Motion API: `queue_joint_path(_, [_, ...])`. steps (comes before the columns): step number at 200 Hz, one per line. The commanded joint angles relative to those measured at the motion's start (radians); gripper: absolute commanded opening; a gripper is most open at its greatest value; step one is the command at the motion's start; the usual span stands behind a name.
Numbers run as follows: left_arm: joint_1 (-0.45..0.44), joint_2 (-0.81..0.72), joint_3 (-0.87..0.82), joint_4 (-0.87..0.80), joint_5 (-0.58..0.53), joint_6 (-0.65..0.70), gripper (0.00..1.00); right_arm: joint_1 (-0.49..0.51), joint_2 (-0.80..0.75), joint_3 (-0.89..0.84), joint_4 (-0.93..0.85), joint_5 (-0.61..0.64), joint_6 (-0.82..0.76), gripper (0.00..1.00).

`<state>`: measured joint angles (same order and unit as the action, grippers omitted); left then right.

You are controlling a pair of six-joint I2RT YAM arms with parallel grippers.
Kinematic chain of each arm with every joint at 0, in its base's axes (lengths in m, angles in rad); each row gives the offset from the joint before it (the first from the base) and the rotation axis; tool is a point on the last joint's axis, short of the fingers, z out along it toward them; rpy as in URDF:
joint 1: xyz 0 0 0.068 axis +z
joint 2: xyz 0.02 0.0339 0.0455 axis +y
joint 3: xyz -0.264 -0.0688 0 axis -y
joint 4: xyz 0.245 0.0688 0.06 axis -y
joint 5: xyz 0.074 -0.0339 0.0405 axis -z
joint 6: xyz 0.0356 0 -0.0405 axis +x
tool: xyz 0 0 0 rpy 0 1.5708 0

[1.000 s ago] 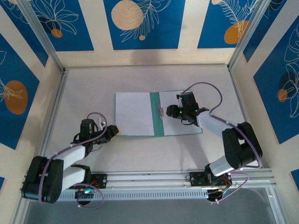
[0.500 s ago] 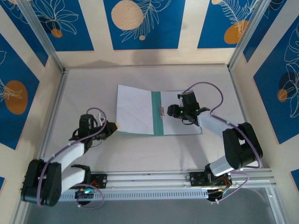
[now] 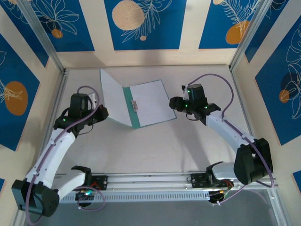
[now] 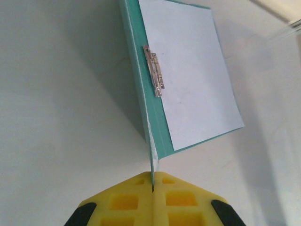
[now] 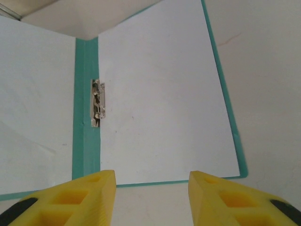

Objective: Put the files into the folder

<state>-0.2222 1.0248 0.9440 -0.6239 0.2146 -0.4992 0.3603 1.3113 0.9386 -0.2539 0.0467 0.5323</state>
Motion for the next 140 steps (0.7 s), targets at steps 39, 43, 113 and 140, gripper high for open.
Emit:
queue_joint_path(39, [-0.212,0.222,0.294,-0.358,-0.380,0.125,0.00,-0.006,-0.093,0.037,-0.138,-0.039,0.021,0.46])
queue_joint_path(43, [-0.228,0.235,0.311,-0.367,-0.394,0.126,0.00,-0.010,-0.099,0.037,-0.143,-0.038,0.023,0.46])
queue_joint_path(113, [-0.471,0.452,0.581,-0.493,-0.612,0.099,0.00,-0.042,-0.181,0.012,-0.203,-0.028,0.029,0.47])
queue_joint_path(140, [-0.579,0.575,0.704,-0.573,-0.705,0.051,0.00,-0.068,-0.193,0.000,-0.205,-0.045,0.038,0.47])
